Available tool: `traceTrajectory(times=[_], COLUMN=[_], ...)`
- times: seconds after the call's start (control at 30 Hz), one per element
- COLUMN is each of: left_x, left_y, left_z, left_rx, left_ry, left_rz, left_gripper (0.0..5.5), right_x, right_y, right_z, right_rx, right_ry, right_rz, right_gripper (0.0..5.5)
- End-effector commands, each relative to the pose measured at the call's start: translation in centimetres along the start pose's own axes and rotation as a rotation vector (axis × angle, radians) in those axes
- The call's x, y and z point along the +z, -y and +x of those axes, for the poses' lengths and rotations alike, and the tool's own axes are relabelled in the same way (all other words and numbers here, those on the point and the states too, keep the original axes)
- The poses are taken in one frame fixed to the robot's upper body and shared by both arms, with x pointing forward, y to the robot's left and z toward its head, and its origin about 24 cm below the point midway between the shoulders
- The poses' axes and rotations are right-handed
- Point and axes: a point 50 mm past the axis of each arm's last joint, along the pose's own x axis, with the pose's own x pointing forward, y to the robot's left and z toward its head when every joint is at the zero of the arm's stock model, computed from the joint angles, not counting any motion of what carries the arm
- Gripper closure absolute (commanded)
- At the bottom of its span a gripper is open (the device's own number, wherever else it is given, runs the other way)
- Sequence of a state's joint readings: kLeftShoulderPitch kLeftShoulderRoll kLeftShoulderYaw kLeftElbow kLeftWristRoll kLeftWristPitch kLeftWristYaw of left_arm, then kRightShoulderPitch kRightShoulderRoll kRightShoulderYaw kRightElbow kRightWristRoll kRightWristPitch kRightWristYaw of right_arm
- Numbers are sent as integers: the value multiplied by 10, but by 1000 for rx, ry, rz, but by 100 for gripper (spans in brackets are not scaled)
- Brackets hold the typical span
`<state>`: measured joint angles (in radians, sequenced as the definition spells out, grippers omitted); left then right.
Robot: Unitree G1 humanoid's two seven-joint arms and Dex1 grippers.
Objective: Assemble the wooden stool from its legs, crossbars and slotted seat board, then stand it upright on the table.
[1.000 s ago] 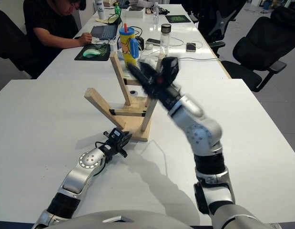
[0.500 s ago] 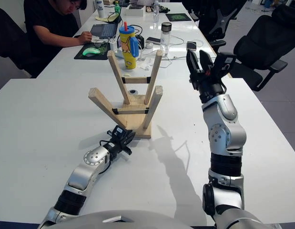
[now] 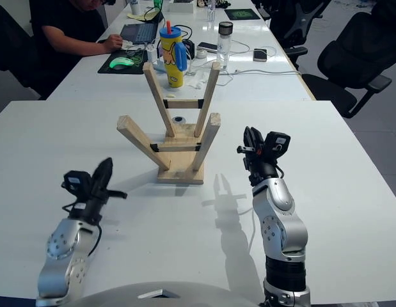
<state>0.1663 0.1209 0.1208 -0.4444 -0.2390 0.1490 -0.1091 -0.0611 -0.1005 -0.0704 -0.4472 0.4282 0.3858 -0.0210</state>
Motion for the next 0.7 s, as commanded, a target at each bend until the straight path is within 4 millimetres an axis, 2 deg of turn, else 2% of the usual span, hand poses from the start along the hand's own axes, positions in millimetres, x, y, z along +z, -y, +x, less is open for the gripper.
traceTrajectory(times=[0.03,0.1,0.17,0.2,0.23,0.3,0.37,0.4,0.53,0.7], left_x=[31,39,39,37,32,27,22,18,-5,-28], left_y=[4,9,29,53,72,90,79,68,26,-12], left_z=[25,30,36,39,40,41,46,48,44,27], left_rx=[41,27,-95,-230,-321,-388,-322,-269,-97,-19], left_ry=[92,104,78,45,-3,-47,-87,-113,-242,-360], left_rz=[-11,0,25,69,96,164,211,229,271,264], left_gripper=[550,550,550,550,550,550,550,550,550,550], right_x=[15,24,31,29,18,-15,-35,-40,-48,-47], right_y=[0,-4,-19,-44,-72,-111,-102,-88,-37,3], right_z=[4,7,11,15,17,10,2,1,-3,2], right_rx=[-53,-47,33,179,338,567,522,459,288,230], right_ry=[55,86,107,88,14,-205,-340,-366,-467,-498], right_rz=[-19,-28,-39,-35,-80,-87,-115,-167,-235,-271], right_gripper=[549,549,549,549,549,549,549,549,549,549])
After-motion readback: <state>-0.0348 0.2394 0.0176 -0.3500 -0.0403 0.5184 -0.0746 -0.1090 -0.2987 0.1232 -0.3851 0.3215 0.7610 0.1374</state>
